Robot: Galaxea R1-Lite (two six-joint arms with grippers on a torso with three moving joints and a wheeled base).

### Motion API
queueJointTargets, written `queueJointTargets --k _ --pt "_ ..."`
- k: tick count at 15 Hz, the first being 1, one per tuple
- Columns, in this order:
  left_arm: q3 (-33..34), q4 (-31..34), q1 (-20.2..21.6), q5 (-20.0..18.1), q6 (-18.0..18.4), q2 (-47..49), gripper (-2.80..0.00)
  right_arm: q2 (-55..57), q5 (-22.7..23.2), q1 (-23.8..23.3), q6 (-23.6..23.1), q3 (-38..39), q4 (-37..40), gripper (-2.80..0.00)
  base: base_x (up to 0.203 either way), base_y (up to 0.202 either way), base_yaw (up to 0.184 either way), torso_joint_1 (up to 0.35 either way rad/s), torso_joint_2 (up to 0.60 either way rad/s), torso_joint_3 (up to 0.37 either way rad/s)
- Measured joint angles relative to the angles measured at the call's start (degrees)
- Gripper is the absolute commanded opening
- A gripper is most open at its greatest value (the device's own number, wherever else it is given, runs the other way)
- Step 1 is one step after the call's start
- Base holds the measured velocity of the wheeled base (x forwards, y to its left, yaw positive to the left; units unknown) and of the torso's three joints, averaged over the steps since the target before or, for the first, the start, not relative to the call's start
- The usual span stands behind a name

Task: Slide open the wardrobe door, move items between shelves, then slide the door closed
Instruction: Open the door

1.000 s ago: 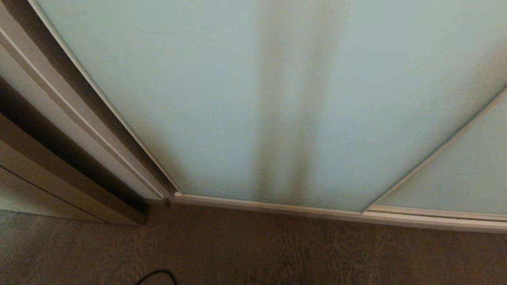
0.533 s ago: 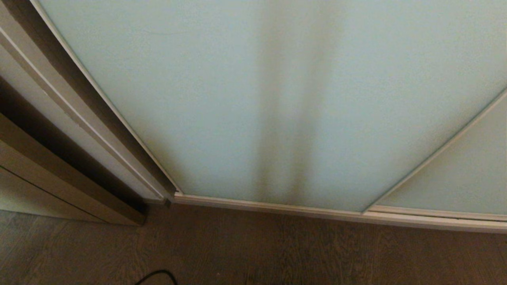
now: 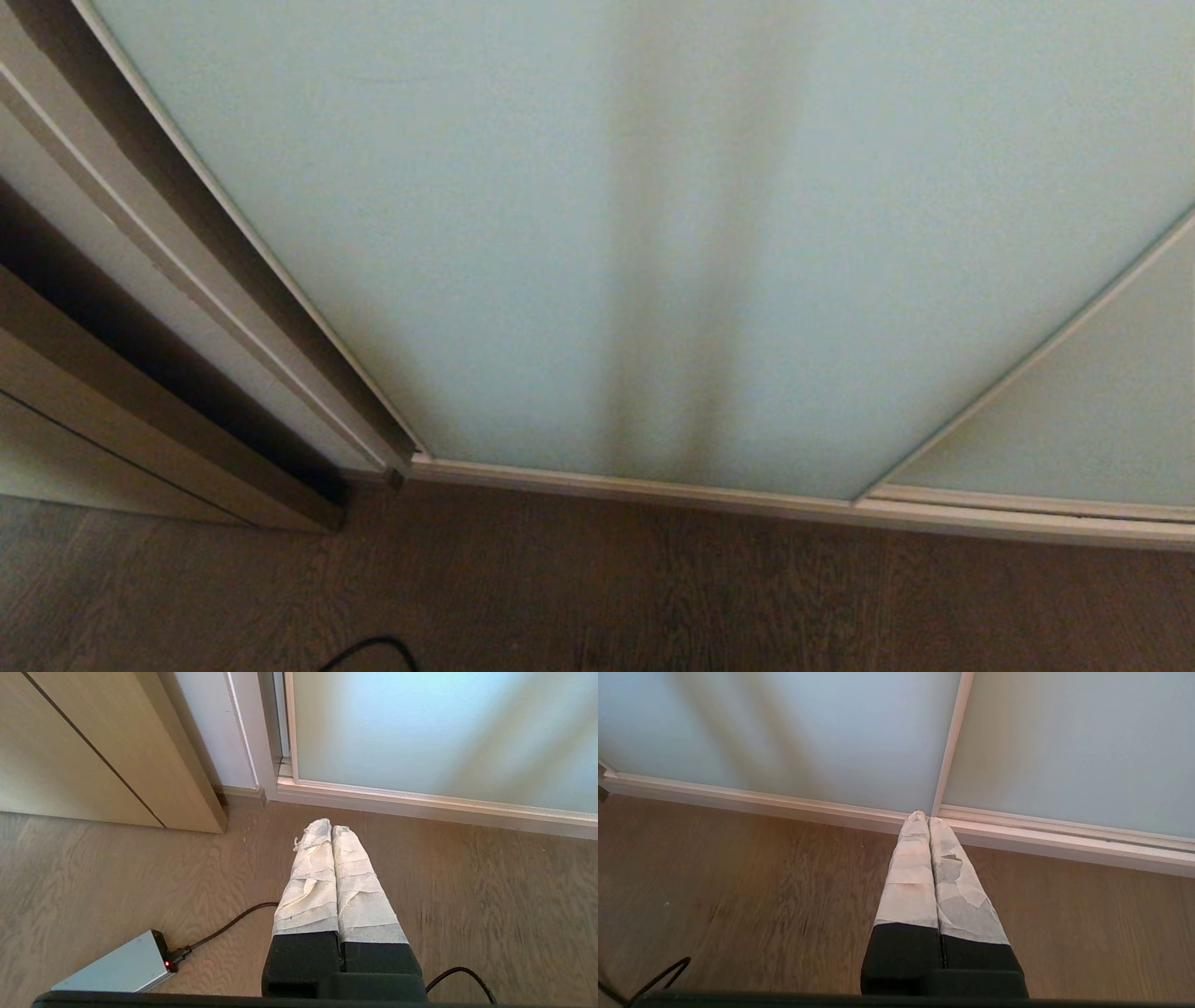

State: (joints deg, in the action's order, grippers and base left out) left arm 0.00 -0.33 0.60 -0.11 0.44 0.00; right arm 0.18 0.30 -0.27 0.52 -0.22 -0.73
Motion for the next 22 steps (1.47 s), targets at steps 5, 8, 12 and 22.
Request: queueJointTargets --k 5,8,12,22 --pt "0.00 0.00 0.00 0.01 -0.02 0.00 -2.80 -0.34 0.00 0.00 0.47 0.22 0.35 -2.80 0.000 0.000 0.000 0.000 0.00 0.000" --pt "0.00 0.00 0.00 0.00 0.00 0.00 -2.80 -0.37 0.00 0.00 0.51 0.22 0.44 -2.80 0.000 0.000 0.000 0.000 0.00 0.000" --pt "0.00 0.02 0.00 0.01 0.00 0.00 -2.80 -0.37 0.00 0.00 0.53 0.22 0.49 -2.80 0.000 0.000 0.000 0.000 0.00 0.000" --pt "-0.95 0.72 0.00 0.29 1.65 0.08 -2.80 -0.34 0.03 0.01 0.53 0.22 0.51 -2.80 0.000 0.000 0.000 0.000 0.00 0.000"
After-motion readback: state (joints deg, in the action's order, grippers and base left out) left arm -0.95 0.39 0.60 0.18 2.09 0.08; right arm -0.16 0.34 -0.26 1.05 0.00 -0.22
